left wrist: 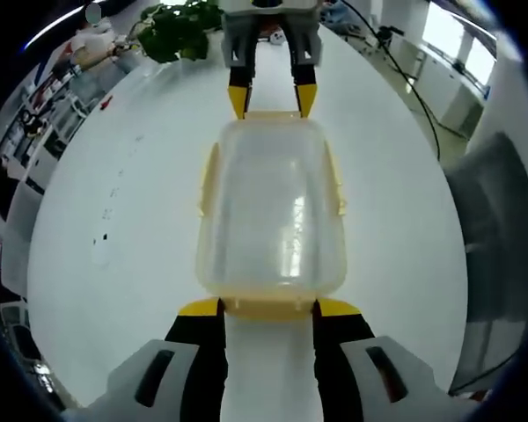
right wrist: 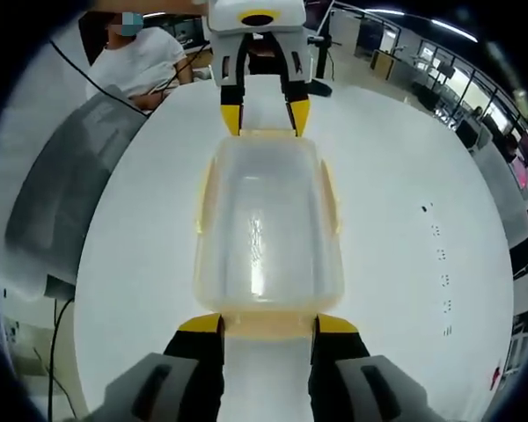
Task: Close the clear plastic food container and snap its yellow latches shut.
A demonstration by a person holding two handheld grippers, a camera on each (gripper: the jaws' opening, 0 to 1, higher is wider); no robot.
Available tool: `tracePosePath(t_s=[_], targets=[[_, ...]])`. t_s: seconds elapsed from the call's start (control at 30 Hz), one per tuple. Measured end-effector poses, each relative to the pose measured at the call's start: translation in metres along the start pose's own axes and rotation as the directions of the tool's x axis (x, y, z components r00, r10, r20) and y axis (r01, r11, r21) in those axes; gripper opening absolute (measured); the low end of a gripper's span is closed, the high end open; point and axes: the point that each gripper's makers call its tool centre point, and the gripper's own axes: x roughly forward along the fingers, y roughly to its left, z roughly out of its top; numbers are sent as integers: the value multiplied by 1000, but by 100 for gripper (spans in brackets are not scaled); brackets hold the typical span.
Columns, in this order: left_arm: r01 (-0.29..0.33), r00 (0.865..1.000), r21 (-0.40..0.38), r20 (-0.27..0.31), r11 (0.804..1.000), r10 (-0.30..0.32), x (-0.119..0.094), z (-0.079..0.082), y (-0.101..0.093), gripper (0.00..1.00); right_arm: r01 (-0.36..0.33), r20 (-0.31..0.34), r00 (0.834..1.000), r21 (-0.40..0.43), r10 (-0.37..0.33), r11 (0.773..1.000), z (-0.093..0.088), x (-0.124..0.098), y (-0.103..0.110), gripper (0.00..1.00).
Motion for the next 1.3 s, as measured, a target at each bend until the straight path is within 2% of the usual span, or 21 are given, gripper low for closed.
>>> tracePosePath(t_s=[0.4,0.47,0.57,0.67,0.77,0.83,0.97,1.1,1.17,1.23,1.3], targets=[[19,1000,14,16,1000,-19,1,-1,-1,37,12,4,1000,8,-12,1000,-1,1,1,37],[28,1000,30,14,999,-28,1,-1,-2,37,15,6,1000,2,-15,1000,-1,1,1,37],[11,1000,102,-8,995,-10,3,-4,-3,38,17,17,1000,3,-17,1000,-2,2,1,38],[38,999,84,0,996,-38,3,-5,-8,44,15,33,999,16,-16,1000,-3,0,3,38],[29,1000,80,-14,996,-28,2,-11,-7,47,18,43,999,45,-20,999,-7,-5,3,44],[31,999,65,-9,997,-31,-1,-12,-8,49,21,45,999,65,-24,998,-9,-8,4,46],[8,1000,21,20,1000,-8,-8,-9,-6,51,37,96,994,139,-50,990,-4,-21,5,47],[-27,998,-66,49,997,30,-15,-2,-4,50,72,97,991,171,-90,983,0,-25,5,48],[-46,997,-137,54,990,54,-16,0,-1,49,85,100,989,188,-105,979,3,-26,4,46],[-45,994,-197,91,979,64,-17,9,-4,47,89,110,987,246,-119,965,8,-25,2,45],[-61,992,-243,97,968,87,-16,12,-4,48,93,130,982,295,-136,951,13,-24,0,46]])
